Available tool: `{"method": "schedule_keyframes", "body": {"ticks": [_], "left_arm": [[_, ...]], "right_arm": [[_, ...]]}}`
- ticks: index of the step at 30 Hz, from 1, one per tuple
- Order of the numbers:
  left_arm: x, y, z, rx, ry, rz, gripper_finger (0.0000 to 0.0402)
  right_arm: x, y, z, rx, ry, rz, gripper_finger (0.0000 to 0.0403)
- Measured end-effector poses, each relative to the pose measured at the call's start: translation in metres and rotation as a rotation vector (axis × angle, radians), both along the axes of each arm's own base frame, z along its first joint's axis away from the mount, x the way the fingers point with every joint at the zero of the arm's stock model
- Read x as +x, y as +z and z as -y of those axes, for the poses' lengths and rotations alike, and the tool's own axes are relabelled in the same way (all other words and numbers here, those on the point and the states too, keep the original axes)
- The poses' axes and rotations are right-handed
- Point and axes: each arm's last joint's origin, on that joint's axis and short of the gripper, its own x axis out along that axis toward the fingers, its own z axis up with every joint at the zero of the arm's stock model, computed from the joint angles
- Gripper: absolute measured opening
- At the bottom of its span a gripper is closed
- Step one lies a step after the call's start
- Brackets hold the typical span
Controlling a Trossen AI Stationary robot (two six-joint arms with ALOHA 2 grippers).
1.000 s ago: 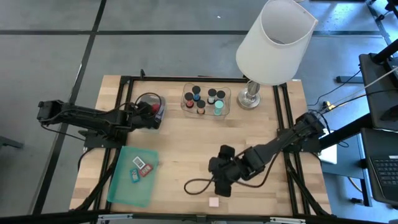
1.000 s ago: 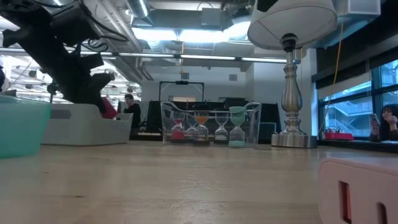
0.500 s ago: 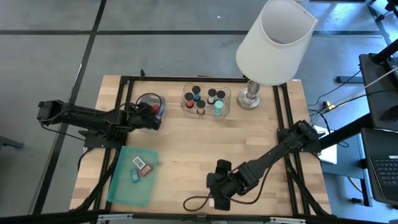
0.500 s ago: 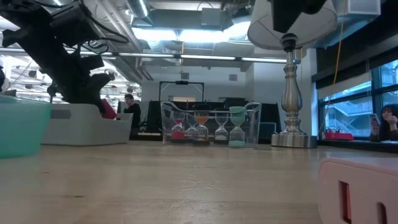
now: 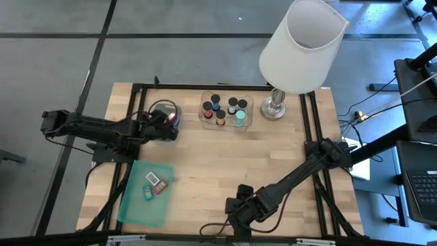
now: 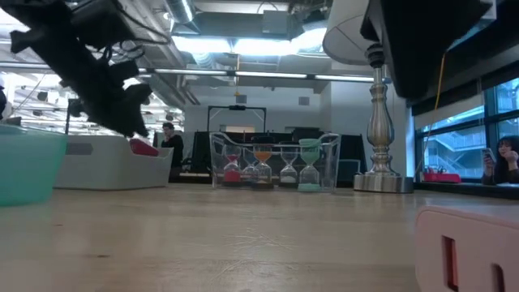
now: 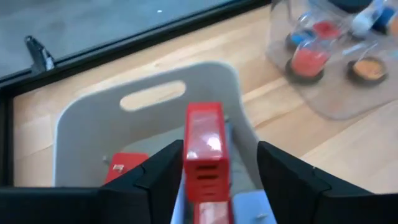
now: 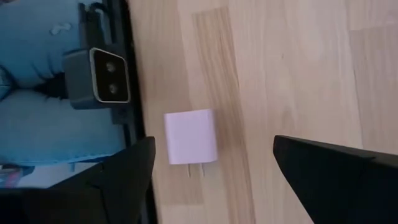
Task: Pick & Place Office items
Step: Put the pink charger adapter into the gray bin
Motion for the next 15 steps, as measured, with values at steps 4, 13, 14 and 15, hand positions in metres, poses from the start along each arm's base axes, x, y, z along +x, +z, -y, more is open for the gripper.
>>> {"method": "schedule_keyframes", "body": {"ticks": [4,13,14,15], "left_arm": [[0.007,0.014,0.000,-0.001,-0.051,0.011,0.0220],[0.019,0.034,0.005,-0.132,-0.224,0.070,0.0222],[0.019,0.035,0.005,-0.135,-0.228,0.072,0.0222],[0.019,0.035,0.005,-0.138,-0.231,0.074,0.0222]], "right_arm": [[0.002,-0.010,-0.002,-0.013,0.008,-0.013,0.0329],[0.012,-0.042,-0.012,0.006,0.053,-0.030,0.0329],[0.013,-0.044,-0.014,0.016,0.056,-0.021,0.0329],[0.014,-0.046,-0.016,0.018,0.062,-0.015,0.0329]]}}
